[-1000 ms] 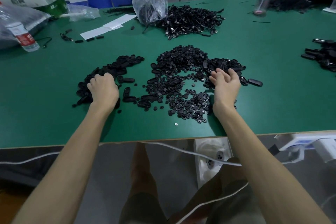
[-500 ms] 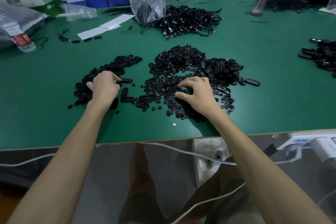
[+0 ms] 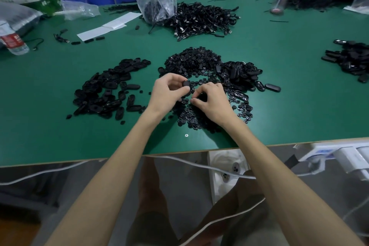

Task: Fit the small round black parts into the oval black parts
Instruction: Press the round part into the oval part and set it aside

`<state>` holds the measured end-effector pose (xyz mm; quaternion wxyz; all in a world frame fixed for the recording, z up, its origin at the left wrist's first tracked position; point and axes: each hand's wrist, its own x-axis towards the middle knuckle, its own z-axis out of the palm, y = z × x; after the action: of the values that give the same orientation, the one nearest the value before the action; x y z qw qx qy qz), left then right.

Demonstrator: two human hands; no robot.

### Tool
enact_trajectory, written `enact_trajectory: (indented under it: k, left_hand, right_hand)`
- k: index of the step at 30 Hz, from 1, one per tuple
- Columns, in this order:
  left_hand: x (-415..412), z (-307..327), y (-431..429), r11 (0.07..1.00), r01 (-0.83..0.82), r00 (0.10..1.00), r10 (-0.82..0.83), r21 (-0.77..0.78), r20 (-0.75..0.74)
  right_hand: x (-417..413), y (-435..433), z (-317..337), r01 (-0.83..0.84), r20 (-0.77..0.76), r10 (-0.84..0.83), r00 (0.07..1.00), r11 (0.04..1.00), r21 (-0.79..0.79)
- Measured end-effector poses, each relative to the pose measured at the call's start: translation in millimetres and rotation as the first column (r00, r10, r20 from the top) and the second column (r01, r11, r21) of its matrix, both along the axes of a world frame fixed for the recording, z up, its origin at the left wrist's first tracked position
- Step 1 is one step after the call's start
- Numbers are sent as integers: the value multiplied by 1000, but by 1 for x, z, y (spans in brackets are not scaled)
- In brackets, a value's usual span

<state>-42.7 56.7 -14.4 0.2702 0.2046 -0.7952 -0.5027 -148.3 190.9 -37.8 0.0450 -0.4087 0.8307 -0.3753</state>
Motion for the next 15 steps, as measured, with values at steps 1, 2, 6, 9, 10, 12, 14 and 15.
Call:
enact_trajectory:
  k: [1, 2, 6, 9, 10, 12, 14, 15]
  left_hand:
    - [-1, -4, 3, 998, 2, 1000, 0, 69, -28]
    - [-2, -8, 6, 992, 2, 999, 5, 130, -54]
    - [-1, -17, 5, 974, 6, 991, 24, 225, -132]
    - [2, -18, 5, 968, 30, 984, 15, 248, -176]
    - [2, -18, 5, 967, 34, 984, 13, 253, -179]
    - [3, -19, 6, 967, 38, 983, 9, 254, -182]
    - [2, -19, 8, 969, 40, 982, 6, 243, -188]
    - [2, -20, 8, 970, 45, 982, 1, 237, -190]
  right_hand:
    - [0, 0, 0, 2, 6, -1, 1000, 1000, -10]
    - [0, 1, 0, 4, 14, -4, 1000, 1000, -27]
    - [1, 2, 1, 6, 34, -3, 999, 998, -63]
    - [3, 3, 5, 10, 40, -8, 999, 998, -61]
    - [4, 4, 6, 17, 53, -12, 999, 996, -85]
    - [4, 7, 7, 37, 112, -16, 994, 982, -187]
    - [4, 10, 9, 83, 200, -20, 980, 946, -315]
    - [4, 11, 9, 109, 232, -25, 972, 927, -359]
